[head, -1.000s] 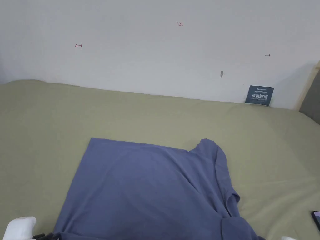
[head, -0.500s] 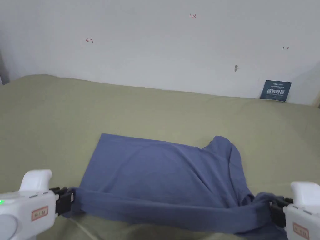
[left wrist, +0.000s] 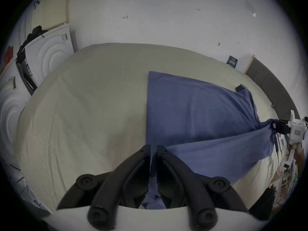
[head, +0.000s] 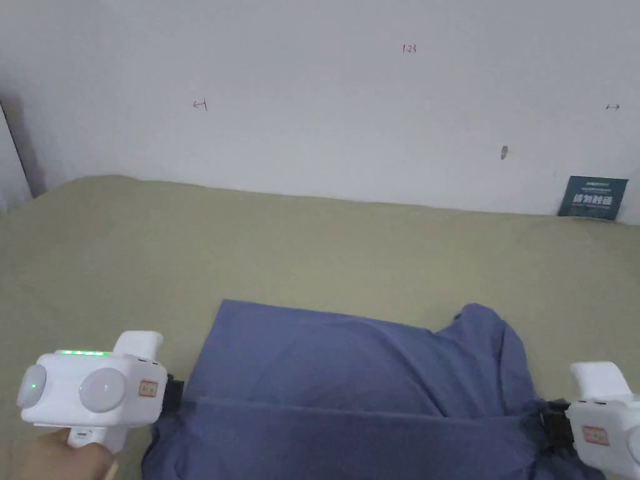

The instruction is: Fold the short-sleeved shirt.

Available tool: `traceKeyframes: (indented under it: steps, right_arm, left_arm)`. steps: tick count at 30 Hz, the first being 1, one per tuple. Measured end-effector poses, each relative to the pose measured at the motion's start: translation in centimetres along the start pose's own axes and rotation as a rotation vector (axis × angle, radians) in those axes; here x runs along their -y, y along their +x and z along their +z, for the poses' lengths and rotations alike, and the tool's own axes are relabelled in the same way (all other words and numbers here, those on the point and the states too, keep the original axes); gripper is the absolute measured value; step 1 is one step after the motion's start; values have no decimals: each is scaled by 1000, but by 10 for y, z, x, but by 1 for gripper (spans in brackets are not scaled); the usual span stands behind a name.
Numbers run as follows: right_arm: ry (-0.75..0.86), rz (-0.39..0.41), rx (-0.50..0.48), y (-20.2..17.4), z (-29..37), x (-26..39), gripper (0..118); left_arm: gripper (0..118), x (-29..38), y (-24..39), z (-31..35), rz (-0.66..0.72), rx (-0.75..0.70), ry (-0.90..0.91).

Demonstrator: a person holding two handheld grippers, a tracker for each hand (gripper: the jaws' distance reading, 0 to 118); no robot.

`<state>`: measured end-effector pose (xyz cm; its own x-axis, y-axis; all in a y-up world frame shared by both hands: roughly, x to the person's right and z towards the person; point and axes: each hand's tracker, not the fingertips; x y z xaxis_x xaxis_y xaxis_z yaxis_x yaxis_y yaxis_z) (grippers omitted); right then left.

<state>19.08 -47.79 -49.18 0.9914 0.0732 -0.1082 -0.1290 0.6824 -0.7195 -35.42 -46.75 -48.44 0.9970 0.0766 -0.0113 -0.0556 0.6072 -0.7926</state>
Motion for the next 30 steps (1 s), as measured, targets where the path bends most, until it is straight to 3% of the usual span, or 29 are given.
traceKeyframes:
  steps: [1,3,4,12,13,14,15,17,18,21,23,28,29,30]
  right_arm:
    - [-4,-22,1,1,0,2,32]
    - [-7,-69,7,5,6,7,82]
    - [39,-97,3,7,14,11,90]
    - [270,-122,68,-18,102,49,86]
    - [275,-126,65,-24,109,57,86]
    - [274,-129,59,-28,116,65,80]
    - [262,-137,53,-32,122,73,58]
    - [218,-161,55,-41,129,89,0]
    - [200,-154,77,-45,130,100,0]
    - [141,-200,25,-49,128,122,0]
    - [141,-180,43,-54,127,132,0]
    - [133,-186,25,-54,123,125,0]
    - [137,-190,20,-53,125,119,0]
    - [141,-190,14,-54,124,117,0]
  left_arm:
    - [19,1,0,0,-14,-18,1]
    - [65,6,-1,9,-23,-39,14]
    - [68,8,-4,17,-11,-25,36]
    - [64,53,21,102,35,84,301]
    - [57,64,27,107,47,91,302]
    - [41,75,32,110,64,105,299]
    - [8,84,35,110,78,144,281]
    - [6,105,38,105,69,173,242]
    - [3,114,41,102,51,195,205]
    - [3,140,43,95,36,196,139]
    - [3,150,40,91,45,190,126]
    - [3,131,11,63,103,108,99]
    - [10,125,8,58,109,90,119]
    - [29,117,2,52,113,83,120]
